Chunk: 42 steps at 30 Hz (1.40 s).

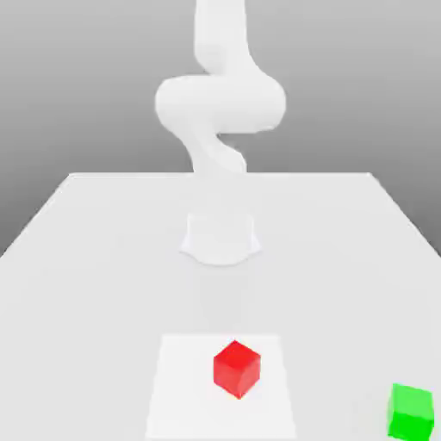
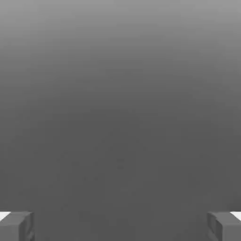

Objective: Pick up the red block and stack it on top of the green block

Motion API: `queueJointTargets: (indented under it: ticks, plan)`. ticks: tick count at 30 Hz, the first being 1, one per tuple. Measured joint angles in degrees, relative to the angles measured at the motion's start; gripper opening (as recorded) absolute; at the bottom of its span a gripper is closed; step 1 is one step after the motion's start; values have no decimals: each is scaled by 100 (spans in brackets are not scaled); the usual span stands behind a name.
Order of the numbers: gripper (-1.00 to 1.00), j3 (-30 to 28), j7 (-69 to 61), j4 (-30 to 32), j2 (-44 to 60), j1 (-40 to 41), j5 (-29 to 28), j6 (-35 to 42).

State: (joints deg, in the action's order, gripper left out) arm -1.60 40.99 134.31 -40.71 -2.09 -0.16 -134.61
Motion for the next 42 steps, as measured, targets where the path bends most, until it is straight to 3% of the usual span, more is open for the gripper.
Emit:
queueJointTargets:
  ticks: [12, 20, 26, 27, 34, 40, 42]
  plan:
    - [0, -665, -2514, 1241, 2538, -853, 97, -1396]
    - [0, -753, -4148, 2041, 4199, -1083, 164, -2307]
    - [0, -428, -4684, 1970, 5444, -866, 645, -3305]
    - [-100, -354, -4731, 1948, 5599, -806, 707, -3435]
    - [-100, -342, -4726, 1946, 5611, -793, 700, -3436]
    - [-100, -599, -4359, 2088, 4539, -958, 197, -2515]
    - [-100, -467, -4359, 1815, 4547, -1151, 134, -2250]
